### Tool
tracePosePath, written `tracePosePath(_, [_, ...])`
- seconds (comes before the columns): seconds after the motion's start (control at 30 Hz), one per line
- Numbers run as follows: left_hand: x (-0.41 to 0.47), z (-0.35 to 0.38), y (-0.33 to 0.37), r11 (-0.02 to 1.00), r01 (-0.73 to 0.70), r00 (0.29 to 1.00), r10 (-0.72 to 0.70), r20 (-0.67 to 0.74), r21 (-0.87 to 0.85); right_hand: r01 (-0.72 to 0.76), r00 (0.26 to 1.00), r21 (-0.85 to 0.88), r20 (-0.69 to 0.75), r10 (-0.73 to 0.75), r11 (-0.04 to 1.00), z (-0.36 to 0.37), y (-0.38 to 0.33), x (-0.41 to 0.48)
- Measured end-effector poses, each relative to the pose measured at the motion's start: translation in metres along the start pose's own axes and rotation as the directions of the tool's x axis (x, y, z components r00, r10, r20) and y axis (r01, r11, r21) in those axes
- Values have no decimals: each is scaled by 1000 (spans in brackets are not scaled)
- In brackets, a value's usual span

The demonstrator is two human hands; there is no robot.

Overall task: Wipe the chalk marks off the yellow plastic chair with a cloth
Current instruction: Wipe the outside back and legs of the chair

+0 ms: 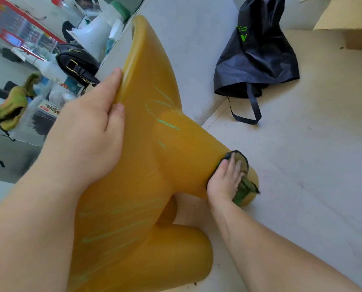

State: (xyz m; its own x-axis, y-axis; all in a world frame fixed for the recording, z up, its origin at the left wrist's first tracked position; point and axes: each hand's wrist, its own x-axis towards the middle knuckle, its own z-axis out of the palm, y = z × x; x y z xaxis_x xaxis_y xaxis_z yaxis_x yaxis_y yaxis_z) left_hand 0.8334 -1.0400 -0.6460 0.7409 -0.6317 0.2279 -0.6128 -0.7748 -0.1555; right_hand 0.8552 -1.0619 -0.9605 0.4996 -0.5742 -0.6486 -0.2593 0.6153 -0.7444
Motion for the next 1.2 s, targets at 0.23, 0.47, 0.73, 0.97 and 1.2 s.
tracePosePath(0.23, [-1, 0, 0, 1000, 11, 1000, -10, -13, 8, 443, 895, 23, -67, -441, 896, 47, -55, -104])
tracePosePath(0.47, [-1, 0, -1, 1000, 20, 1000, -20, 15, -12, 55, 993, 48, -107, -50, 997, 24, -3, -31])
tracePosePath(0.73, [-2, 1, 0, 1000, 5, 1000, -5, -28, -8, -223, 970, 343, -15, 242, 912, 42, -40, -75])
tracePosePath(0.97, [-1, 0, -1, 999, -5, 1000, 5, 16, 32, 501, 864, -73, -10, -503, 862, 20, 1, -47])
tracePosePath(1.2, [-2, -3, -1, 1000, -7, 1000, 7, 29, 28, 349, 937, -113, 70, -343, 930, 8, -37, -28])
